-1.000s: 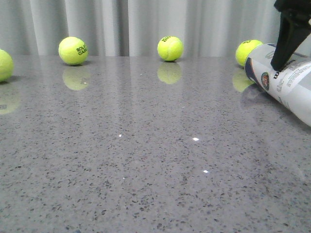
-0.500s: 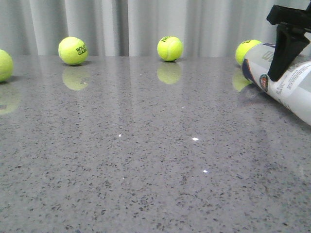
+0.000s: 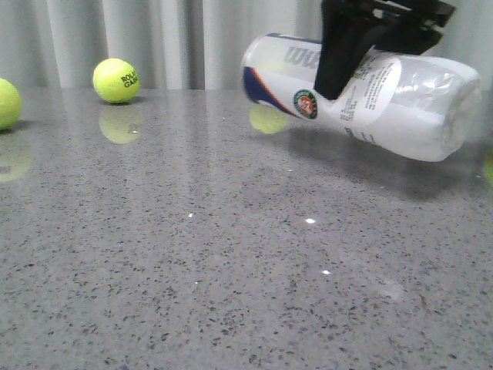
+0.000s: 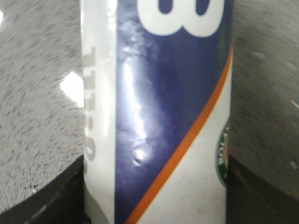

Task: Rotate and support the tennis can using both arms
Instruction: 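Grasp the can with the right gripper and swing it sideways across the table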

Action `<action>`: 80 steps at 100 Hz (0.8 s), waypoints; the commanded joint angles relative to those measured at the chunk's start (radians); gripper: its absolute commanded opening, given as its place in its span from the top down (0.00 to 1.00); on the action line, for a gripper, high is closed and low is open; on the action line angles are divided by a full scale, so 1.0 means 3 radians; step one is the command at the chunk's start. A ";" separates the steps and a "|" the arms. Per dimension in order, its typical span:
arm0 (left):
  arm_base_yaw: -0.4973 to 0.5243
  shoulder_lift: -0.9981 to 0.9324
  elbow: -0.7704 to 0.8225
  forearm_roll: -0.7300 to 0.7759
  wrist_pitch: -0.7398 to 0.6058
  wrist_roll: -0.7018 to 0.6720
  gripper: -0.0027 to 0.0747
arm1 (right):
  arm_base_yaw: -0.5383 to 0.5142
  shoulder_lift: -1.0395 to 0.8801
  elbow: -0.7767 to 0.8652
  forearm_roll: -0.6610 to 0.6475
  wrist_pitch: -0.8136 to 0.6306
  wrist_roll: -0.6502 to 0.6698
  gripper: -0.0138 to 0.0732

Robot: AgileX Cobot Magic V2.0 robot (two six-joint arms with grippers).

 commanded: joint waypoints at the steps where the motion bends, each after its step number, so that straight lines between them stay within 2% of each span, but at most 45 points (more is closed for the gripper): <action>1: 0.0011 -0.0133 0.0163 0.0000 -0.0226 -0.0021 0.99 | 0.0122 0.0001 -0.0272 0.0042 0.0116 -0.0413 0.64; 14: 0.0011 -0.0133 0.0163 0.0000 -0.0226 -0.0021 0.99 | 0.0287 0.0129 -0.0380 0.0009 0.0114 -0.0959 0.64; 33: 0.0011 -0.0133 0.0163 0.0000 -0.0226 -0.0021 0.99 | 0.0436 0.0194 -0.0380 -0.0012 0.0014 -0.1980 0.64; 40: 0.0011 -0.0133 0.0163 0.0000 -0.0226 -0.0021 0.99 | 0.0455 0.0226 -0.0380 -0.0012 0.0012 -0.2207 0.64; 72: 0.0011 -0.0133 0.0163 0.0000 -0.0226 -0.0021 0.99 | 0.0456 0.0390 -0.0377 -0.0030 -0.0006 -0.2266 0.64; 80: 0.0011 -0.0133 0.0163 0.0000 -0.0226 -0.0021 0.99 | 0.0456 0.0390 -0.0377 -0.0030 -0.0021 -0.2266 0.61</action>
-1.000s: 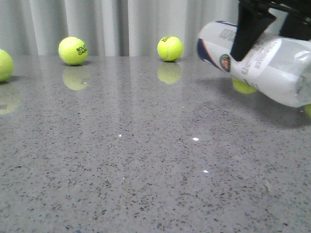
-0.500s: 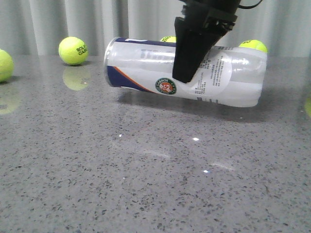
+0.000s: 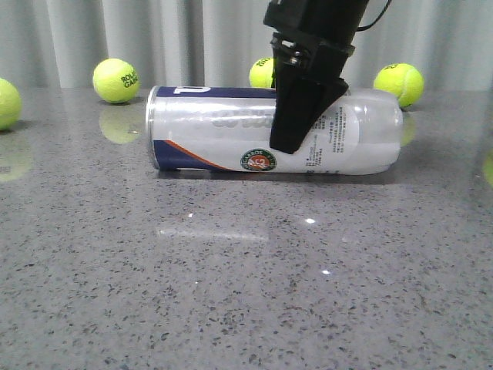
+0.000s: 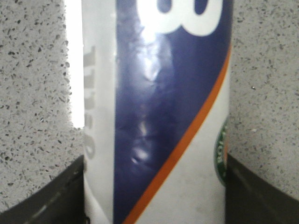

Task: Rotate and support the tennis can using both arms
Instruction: 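Grasp the can with the right gripper and swing it sideways across the table, then set the can down lying flat, open the right gripper and lift away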

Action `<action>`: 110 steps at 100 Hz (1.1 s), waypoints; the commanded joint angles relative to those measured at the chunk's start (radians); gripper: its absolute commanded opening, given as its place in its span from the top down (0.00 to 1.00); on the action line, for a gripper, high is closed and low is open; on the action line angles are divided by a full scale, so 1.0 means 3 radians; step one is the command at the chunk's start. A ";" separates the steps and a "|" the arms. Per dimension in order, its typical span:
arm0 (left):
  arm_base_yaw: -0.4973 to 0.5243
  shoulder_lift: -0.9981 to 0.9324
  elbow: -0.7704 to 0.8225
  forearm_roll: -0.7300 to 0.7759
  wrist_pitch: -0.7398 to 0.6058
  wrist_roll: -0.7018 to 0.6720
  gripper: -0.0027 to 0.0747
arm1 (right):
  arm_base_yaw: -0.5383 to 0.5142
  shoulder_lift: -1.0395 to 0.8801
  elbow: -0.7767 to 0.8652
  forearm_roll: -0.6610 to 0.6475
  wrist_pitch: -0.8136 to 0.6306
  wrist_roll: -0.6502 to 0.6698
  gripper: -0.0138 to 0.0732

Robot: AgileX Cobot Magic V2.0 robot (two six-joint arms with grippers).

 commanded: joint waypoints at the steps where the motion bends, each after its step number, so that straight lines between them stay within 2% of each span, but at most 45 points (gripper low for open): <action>1: 0.0011 -0.0133 0.0163 0.0000 -0.0226 -0.0021 0.99 | 0.0000 -0.0099 -0.0074 0.0008 -0.0075 -0.0053 0.59; 5: 0.0011 -0.0133 0.0163 0.0000 -0.0226 -0.0021 0.99 | 0.0000 -0.0099 -0.0074 0.0008 -0.0071 -0.0053 0.53; 17: 0.0011 -0.0133 0.0163 0.0000 -0.0226 -0.0021 0.99 | 0.0000 -0.0099 -0.0074 0.0008 -0.0072 -0.0053 0.21; 24: 0.0011 -0.0133 0.0163 0.0000 -0.0226 -0.0021 0.99 | 0.0000 -0.0099 -0.0074 0.0008 -0.0072 -0.0053 0.07; 37: 0.0011 -0.0133 0.0163 0.0000 -0.0226 -0.0021 0.99 | 0.0000 -0.0106 -0.0078 0.0008 -0.0069 -0.0053 0.11; 80: 0.0011 -0.0133 0.0163 0.0000 -0.0226 -0.0021 0.99 | 0.0000 -0.0446 -0.0078 -0.0049 -0.0076 -0.0033 0.11; 86: 0.0011 -0.0133 0.0163 0.0000 -0.0226 -0.0021 0.99 | 0.0000 -0.0516 -0.0078 -0.0112 -0.0075 0.0040 0.15; 91: 0.0011 -0.0133 0.0163 0.0000 -0.0226 -0.0021 0.99 | 0.0000 -0.0576 -0.0078 -0.0160 -0.0084 0.0144 0.24; 98: 0.0011 -0.0133 0.0163 0.0000 -0.0226 -0.0021 0.99 | 0.0000 -0.0654 -0.0078 -0.0189 -0.0096 0.0298 0.44; 103: 0.0011 -0.0133 0.0163 0.0000 -0.0226 -0.0021 0.99 | 0.0000 -0.0712 -0.0078 -0.0194 -0.0096 0.0360 0.63; 110: 0.0011 -0.0133 0.0163 0.0000 -0.0226 -0.0021 0.99 | 0.0000 -0.0791 -0.0078 -0.0200 -0.0088 0.0376 0.85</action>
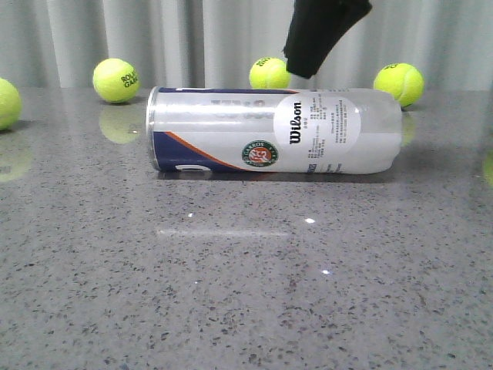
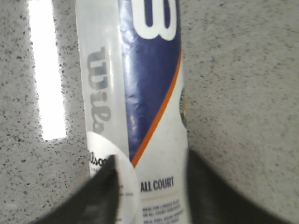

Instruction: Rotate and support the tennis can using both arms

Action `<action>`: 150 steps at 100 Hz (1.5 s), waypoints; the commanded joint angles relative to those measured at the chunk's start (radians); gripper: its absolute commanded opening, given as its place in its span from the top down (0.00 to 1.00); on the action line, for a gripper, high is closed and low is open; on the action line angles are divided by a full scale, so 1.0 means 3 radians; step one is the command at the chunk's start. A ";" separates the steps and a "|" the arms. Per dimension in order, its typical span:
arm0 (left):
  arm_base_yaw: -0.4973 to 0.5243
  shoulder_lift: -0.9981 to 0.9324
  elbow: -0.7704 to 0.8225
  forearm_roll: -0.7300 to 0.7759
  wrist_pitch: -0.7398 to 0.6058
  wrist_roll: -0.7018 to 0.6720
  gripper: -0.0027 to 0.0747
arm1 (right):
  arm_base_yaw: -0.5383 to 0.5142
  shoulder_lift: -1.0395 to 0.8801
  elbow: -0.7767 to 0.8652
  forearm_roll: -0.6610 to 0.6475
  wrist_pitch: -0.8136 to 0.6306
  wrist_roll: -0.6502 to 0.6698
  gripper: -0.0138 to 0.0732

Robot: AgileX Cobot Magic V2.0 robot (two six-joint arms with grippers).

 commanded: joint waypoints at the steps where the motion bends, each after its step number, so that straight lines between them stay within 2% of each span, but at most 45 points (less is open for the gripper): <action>1: 0.0011 -0.0133 0.0163 0.0000 -0.0226 -0.0021 0.99 | 0.0000 -0.0256 -0.0084 0.0007 -0.0057 0.0068 0.87; 4: 0.0011 -0.0133 0.0163 0.0000 -0.0226 -0.0021 0.99 | 0.0000 -0.0299 -0.0084 0.0007 -0.0038 0.0093 0.93; 18: 0.0011 -0.0133 0.0163 0.0000 -0.0226 -0.0021 0.99 | 0.0000 -0.0435 -0.0084 0.0000 -0.0033 0.0661 0.91; 44: 0.0011 -0.0133 0.0163 0.0033 -0.0226 -0.0021 0.99 | -0.0114 -0.0765 0.0024 -0.0089 -0.0155 0.2639 0.91; 65: 0.0011 -0.0133 0.0163 0.0033 -0.0226 -0.0021 0.99 | -0.0114 -0.1182 0.0485 -0.0257 -0.0549 0.3295 0.91; 79: 0.0011 -0.0133 0.0163 0.0033 -0.0226 -0.0021 0.99 | -0.0114 -0.1541 0.0985 -0.0365 -0.0899 0.3523 0.91; 108: 0.0011 -0.0133 0.0163 0.0033 -0.0255 -0.0021 0.99 | -0.0114 -0.2428 0.2119 -0.0388 -0.1791 0.3530 0.91; 123: 0.0011 -0.0133 0.0163 0.0033 -0.0476 -0.0021 0.99 | -0.0114 -0.2937 0.2627 -0.0392 -0.2187 0.3523 0.91; 150: 0.0011 -0.0133 0.0163 0.0033 -0.0576 -0.0021 0.99 | -0.0114 -0.3819 0.3301 -0.0399 -0.2416 0.3519 0.91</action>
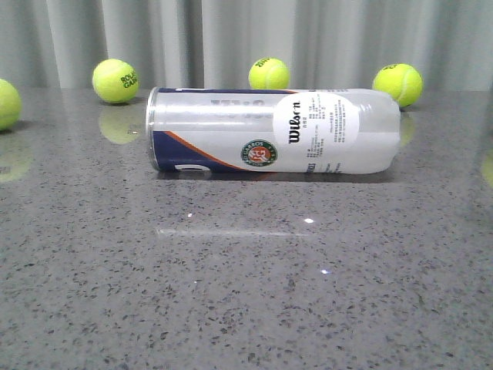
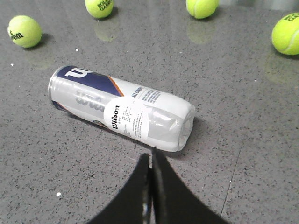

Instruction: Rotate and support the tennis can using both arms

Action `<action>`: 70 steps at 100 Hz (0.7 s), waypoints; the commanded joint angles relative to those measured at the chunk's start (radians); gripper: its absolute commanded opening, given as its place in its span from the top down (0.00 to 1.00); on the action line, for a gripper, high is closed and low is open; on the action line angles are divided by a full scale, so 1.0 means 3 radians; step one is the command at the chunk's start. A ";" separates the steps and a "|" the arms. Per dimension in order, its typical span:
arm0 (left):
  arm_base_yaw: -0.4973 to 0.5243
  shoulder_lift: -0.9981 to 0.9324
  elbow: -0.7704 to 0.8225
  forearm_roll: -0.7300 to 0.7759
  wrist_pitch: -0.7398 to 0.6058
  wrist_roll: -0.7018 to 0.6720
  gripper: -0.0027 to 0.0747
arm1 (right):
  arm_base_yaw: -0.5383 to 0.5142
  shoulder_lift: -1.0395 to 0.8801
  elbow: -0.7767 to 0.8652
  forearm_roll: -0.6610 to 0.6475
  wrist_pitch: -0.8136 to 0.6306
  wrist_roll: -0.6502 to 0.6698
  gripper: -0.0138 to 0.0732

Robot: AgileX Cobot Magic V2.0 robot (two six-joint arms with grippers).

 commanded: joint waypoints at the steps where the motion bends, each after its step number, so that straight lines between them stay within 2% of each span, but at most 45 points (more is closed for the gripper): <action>1: 0.0011 -0.0133 0.0163 0.0003 -0.0291 -0.0021 0.99 | -0.0025 -0.0257 0.0058 -0.0027 -0.0303 -0.0018 0.91; 27: 0.0011 -0.0133 0.0157 0.0003 -0.0314 -0.0021 0.99 | -0.0025 -0.0941 0.0515 -0.0042 -0.0355 -0.0022 0.91; 50: 0.0011 -0.0133 0.0112 0.0003 -0.0406 -0.0021 0.99 | -0.0025 -0.1272 0.0656 -0.0081 -0.0325 -0.0022 0.91; 61: 0.0011 -0.0112 -0.0056 -0.0238 -0.0397 -0.0021 0.99 | -0.0025 -0.1285 0.0656 -0.0078 -0.0254 -0.0022 0.91; 70: 0.0011 0.0011 -0.0332 -0.0254 -0.0136 -0.0021 0.99 | -0.0025 -0.1285 0.0656 -0.0078 -0.0251 -0.0022 0.91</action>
